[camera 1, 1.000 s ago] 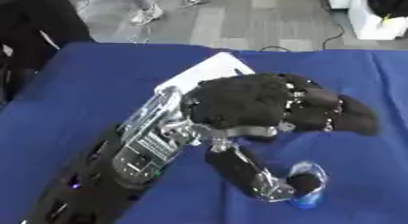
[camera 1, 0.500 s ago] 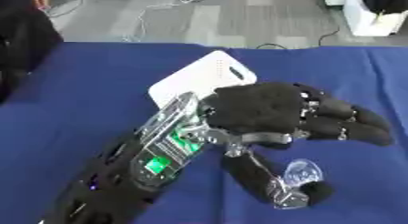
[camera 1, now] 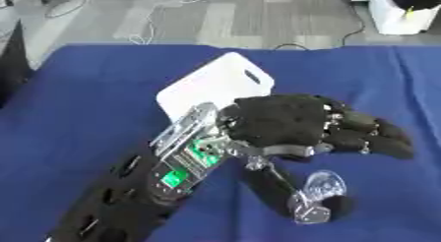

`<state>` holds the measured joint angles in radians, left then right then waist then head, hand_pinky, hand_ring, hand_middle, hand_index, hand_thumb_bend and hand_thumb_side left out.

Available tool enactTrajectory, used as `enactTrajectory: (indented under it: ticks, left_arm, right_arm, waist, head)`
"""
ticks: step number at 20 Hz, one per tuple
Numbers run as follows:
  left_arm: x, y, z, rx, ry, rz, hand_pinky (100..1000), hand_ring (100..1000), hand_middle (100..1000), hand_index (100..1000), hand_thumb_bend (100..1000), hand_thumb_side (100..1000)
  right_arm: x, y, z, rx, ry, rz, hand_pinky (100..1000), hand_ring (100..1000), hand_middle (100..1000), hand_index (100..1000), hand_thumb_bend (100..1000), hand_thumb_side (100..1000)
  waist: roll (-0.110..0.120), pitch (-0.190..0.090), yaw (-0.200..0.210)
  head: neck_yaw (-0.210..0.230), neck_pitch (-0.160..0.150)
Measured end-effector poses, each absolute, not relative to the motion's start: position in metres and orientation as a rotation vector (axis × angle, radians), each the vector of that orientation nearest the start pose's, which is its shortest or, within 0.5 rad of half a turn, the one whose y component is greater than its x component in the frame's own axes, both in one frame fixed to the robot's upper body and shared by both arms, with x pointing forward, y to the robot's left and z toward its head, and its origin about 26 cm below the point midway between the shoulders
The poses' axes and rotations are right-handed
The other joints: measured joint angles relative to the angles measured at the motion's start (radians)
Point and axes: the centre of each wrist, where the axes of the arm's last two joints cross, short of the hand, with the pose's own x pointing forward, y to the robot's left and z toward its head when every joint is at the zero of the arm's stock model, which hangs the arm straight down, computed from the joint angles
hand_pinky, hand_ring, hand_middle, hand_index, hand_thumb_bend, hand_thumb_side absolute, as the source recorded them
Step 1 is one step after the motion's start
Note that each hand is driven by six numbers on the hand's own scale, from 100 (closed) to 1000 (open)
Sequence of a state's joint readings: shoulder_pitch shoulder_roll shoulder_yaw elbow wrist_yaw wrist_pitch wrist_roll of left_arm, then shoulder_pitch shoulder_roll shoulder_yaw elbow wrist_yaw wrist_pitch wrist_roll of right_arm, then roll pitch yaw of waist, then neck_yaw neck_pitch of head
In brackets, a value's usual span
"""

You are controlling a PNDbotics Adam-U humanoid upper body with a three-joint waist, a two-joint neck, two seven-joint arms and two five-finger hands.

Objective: Pick up objects on the table and place them in the box.

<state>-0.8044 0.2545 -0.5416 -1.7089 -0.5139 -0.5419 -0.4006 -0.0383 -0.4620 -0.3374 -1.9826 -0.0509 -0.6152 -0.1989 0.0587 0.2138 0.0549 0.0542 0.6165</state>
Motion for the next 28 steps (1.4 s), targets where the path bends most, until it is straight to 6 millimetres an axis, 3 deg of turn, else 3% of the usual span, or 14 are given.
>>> enactTrajectory:
  ticks: [16, 21, 28]
  left_arm:
    - [0.354, 0.086, 0.197, -0.043, 2.403, 2.055, 706, 802, 916, 944, 100, 593]
    - [0.355, 0.085, 0.197, -0.037, 2.386, 2.06, 771, 807, 917, 942, 100, 576]
    - [0.352, 0.065, 0.209, 0.0, 2.272, 2.041, 903, 812, 918, 942, 100, 577]
  right_arm:
    - [0.254, -0.384, 0.179, 0.767, 3.412, -0.212, 883, 816, 839, 874, 100, 948]
    - [0.254, -0.383, 0.18, 0.766, 3.413, -0.212, 883, 816, 839, 875, 100, 947]
    - [0.255, -0.383, 0.182, 0.749, 3.411, -0.207, 884, 816, 839, 875, 100, 949]
  waist:
    - [0.002, 0.007, -0.01]
    - [0.002, 0.007, -0.013]
    - [0.006, 0.014, -0.027]
  head:
    - [-0.002, 0.0]
    - [-0.002, 0.0]
    - [-0.002, 0.0]
